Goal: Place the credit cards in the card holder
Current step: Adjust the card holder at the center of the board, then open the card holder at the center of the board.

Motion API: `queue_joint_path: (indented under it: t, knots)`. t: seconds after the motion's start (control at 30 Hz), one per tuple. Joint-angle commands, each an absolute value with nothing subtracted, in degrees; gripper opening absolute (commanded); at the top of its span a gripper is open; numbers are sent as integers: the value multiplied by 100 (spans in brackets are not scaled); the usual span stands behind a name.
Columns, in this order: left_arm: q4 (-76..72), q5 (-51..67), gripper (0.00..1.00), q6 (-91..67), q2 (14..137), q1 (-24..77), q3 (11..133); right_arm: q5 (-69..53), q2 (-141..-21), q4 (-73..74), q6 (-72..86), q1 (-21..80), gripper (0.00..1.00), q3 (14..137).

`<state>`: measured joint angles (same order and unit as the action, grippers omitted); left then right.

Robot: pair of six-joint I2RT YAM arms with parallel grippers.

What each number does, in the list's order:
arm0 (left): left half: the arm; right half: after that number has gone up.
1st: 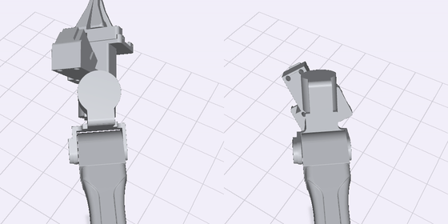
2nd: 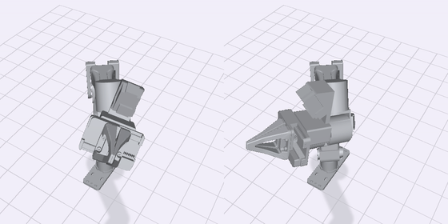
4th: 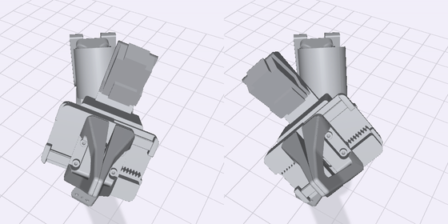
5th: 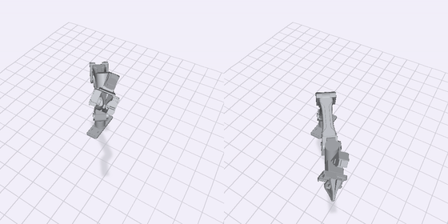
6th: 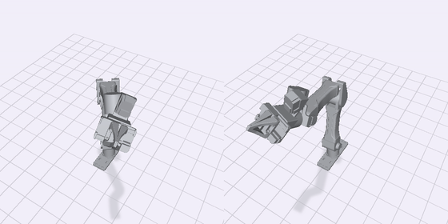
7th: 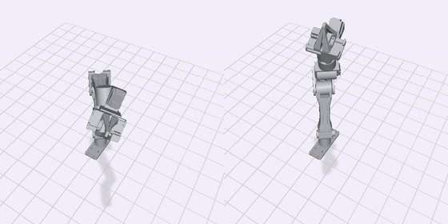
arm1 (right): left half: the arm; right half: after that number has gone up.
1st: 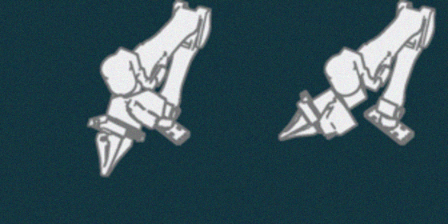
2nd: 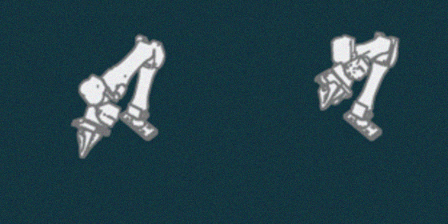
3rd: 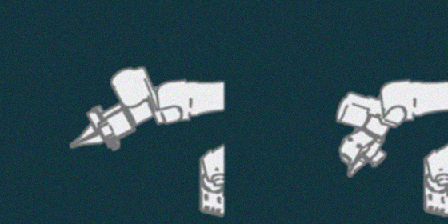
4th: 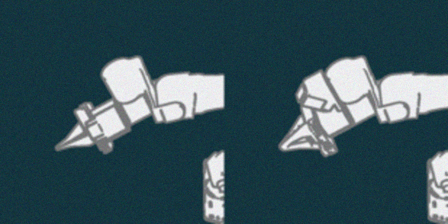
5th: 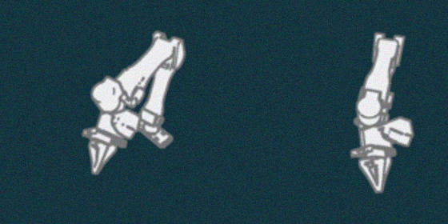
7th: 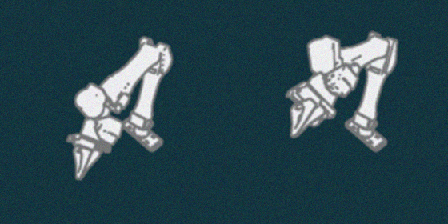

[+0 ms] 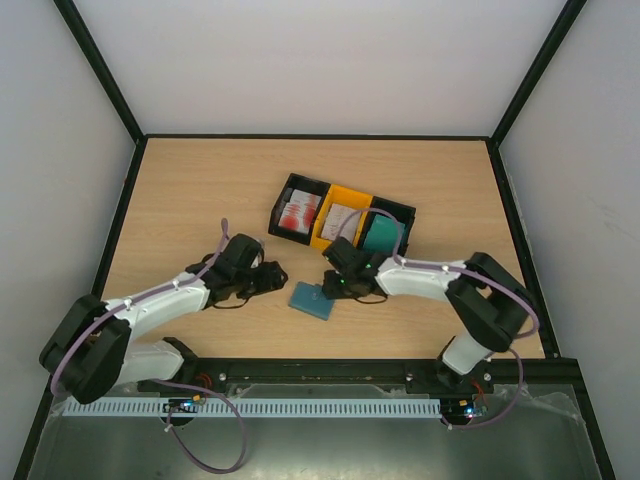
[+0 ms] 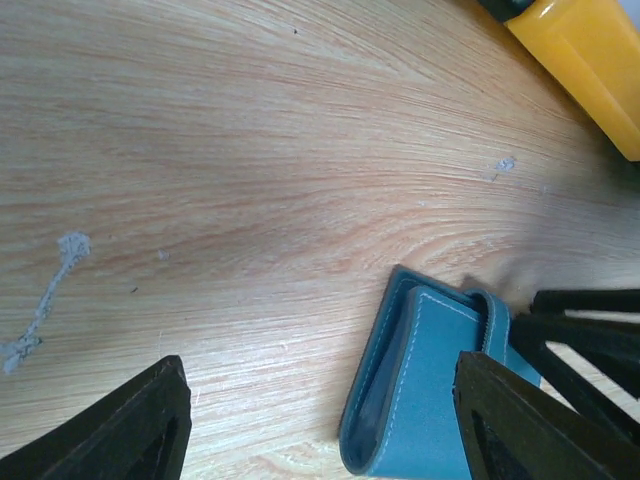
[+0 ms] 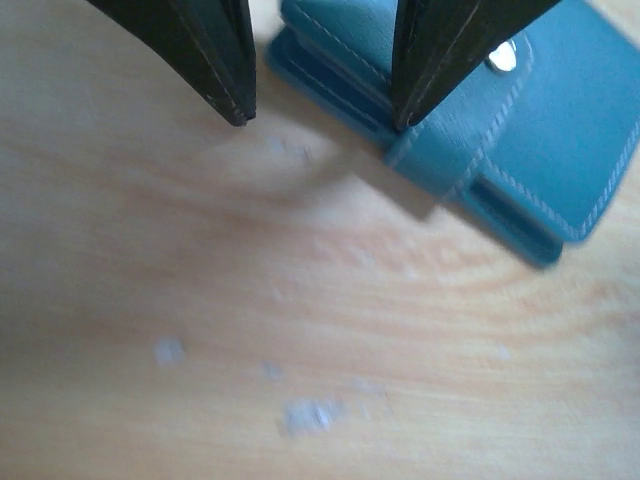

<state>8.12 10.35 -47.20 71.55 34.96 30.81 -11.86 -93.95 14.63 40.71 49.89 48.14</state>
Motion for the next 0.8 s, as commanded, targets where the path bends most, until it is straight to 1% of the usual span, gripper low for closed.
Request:
queue_joint_path:
  t: [0.0, 0.17, 0.3, 0.47, 0.67, 0.77]
  knots:
    - [816, 1222, 74, -4879, 6980, 3462, 2882, -1750, -8747, 1235, 4894, 5041, 36, 3968]
    - [774, 1339, 74, -4983, 7014, 3471, 2786, -2266, -8311, 727, 5617, 5273, 35, 3527]
    - [679, 1386, 75, -5125, 6879, 3463, 2619, -2224, -7966, 485, 5952, 5402, 36, 3344]
    - [459, 1570, 75, -5323, 6812, 3467, 2394, -1717, -8041, 962, 5507, 5455, 40, 3631]
    - [-11, 1887, 74, -5719, 6742, 3528, 2136, -787, -8510, 1798, 4821, 5907, 44, 4355]
    - [-331, 1991, 73, -6000, 6799, 3699, 2044, -741, -8821, 1896, 4557, 6148, 45, 4627]
